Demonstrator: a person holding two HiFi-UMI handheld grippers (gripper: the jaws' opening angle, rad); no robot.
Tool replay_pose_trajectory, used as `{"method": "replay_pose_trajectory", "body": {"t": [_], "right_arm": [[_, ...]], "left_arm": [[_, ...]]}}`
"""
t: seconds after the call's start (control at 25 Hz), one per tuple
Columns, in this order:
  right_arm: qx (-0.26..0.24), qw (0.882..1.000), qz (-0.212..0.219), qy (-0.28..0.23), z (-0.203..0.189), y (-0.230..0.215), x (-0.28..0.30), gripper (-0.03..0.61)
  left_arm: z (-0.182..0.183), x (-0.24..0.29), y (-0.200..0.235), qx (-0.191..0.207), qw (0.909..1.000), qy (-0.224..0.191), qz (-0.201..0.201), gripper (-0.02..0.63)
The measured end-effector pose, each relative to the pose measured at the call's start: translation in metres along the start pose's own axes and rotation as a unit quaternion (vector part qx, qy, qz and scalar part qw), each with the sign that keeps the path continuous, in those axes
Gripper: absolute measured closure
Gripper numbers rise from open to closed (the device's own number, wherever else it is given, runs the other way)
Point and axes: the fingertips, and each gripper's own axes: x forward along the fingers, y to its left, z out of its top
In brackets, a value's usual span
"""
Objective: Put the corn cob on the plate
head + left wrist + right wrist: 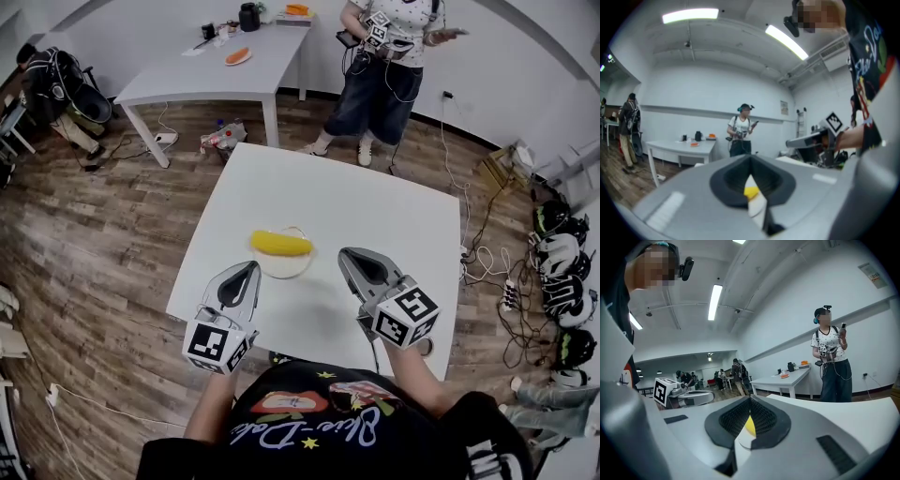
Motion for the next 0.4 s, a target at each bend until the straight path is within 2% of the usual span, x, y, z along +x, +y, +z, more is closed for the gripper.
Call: {"method": "replay_pose_trajectory", "body": {"t": [0.4], "right_arm": [[-0.026,0.999,-0.031,-0.026,0.013,-0.013,-0.009,0.563]], "left_arm": [[0.002,0.004,-0.005,0.006,1.0,0.005,-0.004,0.626]]}}
